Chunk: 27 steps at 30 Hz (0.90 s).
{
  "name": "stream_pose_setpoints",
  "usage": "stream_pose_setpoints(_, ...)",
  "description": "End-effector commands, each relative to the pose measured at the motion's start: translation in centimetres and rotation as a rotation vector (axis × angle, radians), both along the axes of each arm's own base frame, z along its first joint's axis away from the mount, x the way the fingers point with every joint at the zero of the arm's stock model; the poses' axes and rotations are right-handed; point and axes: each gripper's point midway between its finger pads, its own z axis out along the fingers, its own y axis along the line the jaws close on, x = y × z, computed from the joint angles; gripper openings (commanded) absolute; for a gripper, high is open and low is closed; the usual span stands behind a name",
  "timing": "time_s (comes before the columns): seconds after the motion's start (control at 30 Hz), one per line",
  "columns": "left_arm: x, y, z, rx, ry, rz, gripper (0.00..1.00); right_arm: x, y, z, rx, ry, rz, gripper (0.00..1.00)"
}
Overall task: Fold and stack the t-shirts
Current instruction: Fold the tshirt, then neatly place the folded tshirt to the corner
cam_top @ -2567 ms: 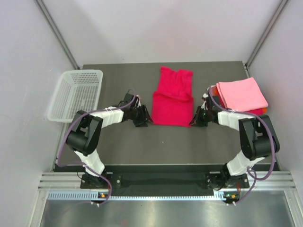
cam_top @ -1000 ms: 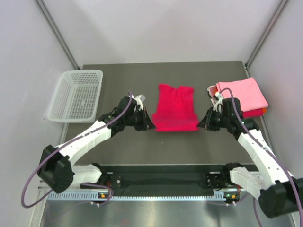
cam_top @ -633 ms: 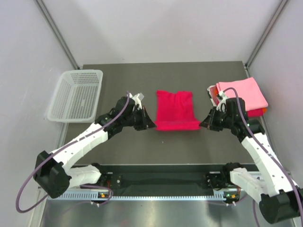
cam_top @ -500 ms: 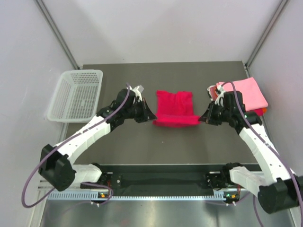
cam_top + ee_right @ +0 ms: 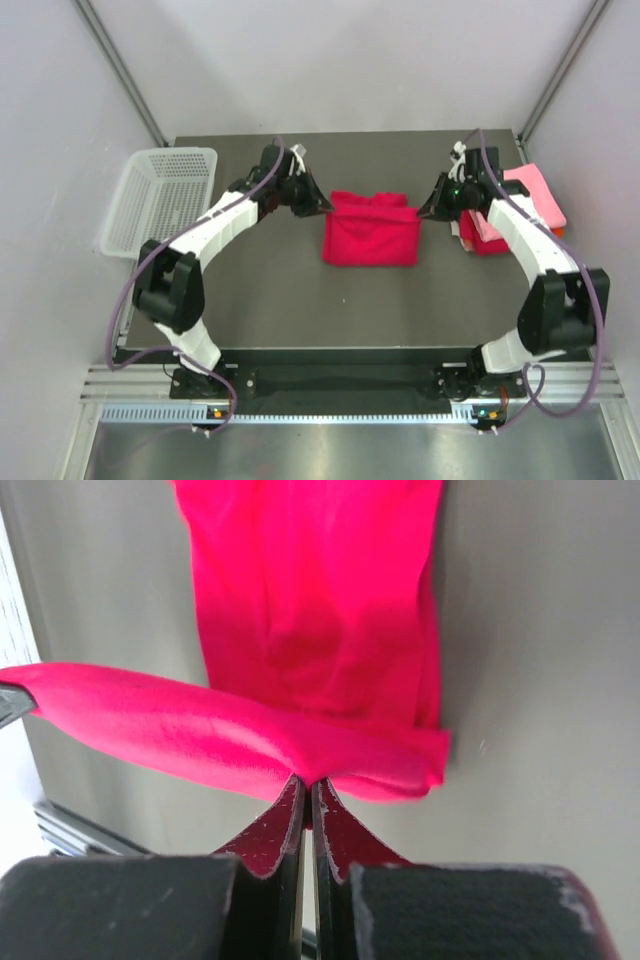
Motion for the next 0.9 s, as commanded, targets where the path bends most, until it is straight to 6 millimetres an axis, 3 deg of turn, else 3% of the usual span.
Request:
stream_pose_setpoints(0.0,3.7,-0.1,2.0,-0.035,-0.055,0.004,0.0,4.6,-1.0,1.3,0.03,-0.069,-0.011,0.0)
stream_pose_setpoints(0.03,5.4,0.1,1.4,-0.034,-0.048,0.018,0.0,5.8,-1.1,1.9,0.045,-0.089,-0.012,0.0)
stream_pose_setpoints(0.07,6.1,0.0,1.2,-0.045,-0.042,0.017,0.0,6.8,-1.2,0.6,0.052,-0.054,-0.019,0.0)
stream_pose_setpoints(0.1,7.0,-0.1,-0.3,-0.041,-0.015,0.022,0.0,7.6,-1.2,0.3,0.059,-0.048,-0.022,0.0)
stream_pose_setpoints(0.17,9.3,0.2,0.0,-0.057,-0.034,0.042,0.0,9.9,-1.2,0.9,0.086,-0.069,-0.037,0.0)
stream_pose_setpoints(0.2,10.5,0.3,-2.0,-0.047,0.0,0.058,0.0,11.0,-1.1,-0.5,0.089,-0.044,-0.043,0.0)
stream_pose_setpoints(0.23,11.9,0.1,-1.1,-0.067,-0.025,0.064,0.0,11.9,-1.2,-0.7,0.096,-0.045,-0.053,0.0)
stream_pose_setpoints(0.27,13.0,0.3,-1.3,-0.087,-0.03,0.071,0.0,13.8,-1.0,0.6,0.11,-0.092,-0.064,0.0)
stream_pose_setpoints(0.3,13.7,-0.3,-2.5,-0.123,0.0,0.064,0.02,14.9,-1.0,-0.9,0.111,-0.066,-0.077,0.01)
stream_pose_setpoints(0.33,15.1,-0.5,-1.6,-0.154,-0.053,0.068,0.4,15.9,-1.3,-0.9,0.107,-0.077,-0.095,0.31)
stream_pose_setpoints(0.4,16.4,-0.4,-2.4,-0.163,-0.064,0.083,0.92,17.8,-1.8,-0.4,0.082,-0.122,-0.134,0.56)
stream_pose_setpoints(0.43,16.7,-0.5,-2.3,-0.165,-0.083,0.08,0.99,17.9,-2.4,-0.9,0.047,-0.124,-0.166,0.69)
stream_pose_setpoints(0.47,16.7,-0.5,-2.2,-0.161,-0.088,0.076,0.99,18.0,-2.6,-0.5,0.035,-0.163,-0.165,0.72)
stream_pose_setpoints(0.5,16.5,-0.3,-1.4,-0.148,-0.118,0.066,0.99,17.5,-2.7,1.4,0.029,-0.219,-0.168,0.81)
stream_pose_setpoints(0.53,16.2,0.2,-2.0,-0.116,-0.121,0.079,0.99,17.3,-3.4,1.7,0.003,-0.249,-0.193,0.87)
stream_pose_setpoints(0.57,15.7,0.4,-2.0,-0.099,-0.134,0.076,0.99,15.8,-3.8,-0.1,-0.022,-0.227,-0.201,0.87)
stream_pose_setpoints(0.6,15.2,0.8,-1.0,-0.078,-0.174,0.065,0.99,15.7,-4.2,2.6,-0.028,-0.334,-0.205,0.88)
stream_pose_setpoints(0.63,14.4,1.2,-2.2,-0.05,-0.158,0.065,0.98,15.1,-4.4,2.5,-0.055,-0.362,-0.199,0.87)
stream_pose_setpoints(0.67,14.0,1.4,-2.4,-0.027,-0.164,0.071,0.98,13.8,-4.7,1.0,-0.102,-0.361,-0.167,0.86)
stream_pose_setpoints(0.7,13.5,1.7,-1.8,-0.009,-0.193,0.063,0.97,13.1,-4.7,2.0,-0.131,-0.402,-0.149,0.85)
stream_pose_setpoints(0.73,12.7,2.1,-3.3,0.018,-0.17,0.064,0.96,12.2,-5.0,1.0,-0.181,-0.373,-0.129,0.82)
stream_pose_setpoints(0.77,12.3,2.3,-3.8,0.045,-0.169,0.075,0.95,11.9,-4.8,1.3,-0.24,-0.388,-0.061,0.8)
stream_pose_setpoints(0.8,12.1,2.5,-3.6,0.058,-0.19,0.07,0.93,11.4,-4.7,0.7,-0.265,-0.359,-0.03,0.77)
stream_pose_setpoints(0.87,11.1,2.5,-5.2,0.091,-0.169,0.062,0.92,10.5,-5.3,-0.3,-0.352,-0.31,-0.003,0.72)
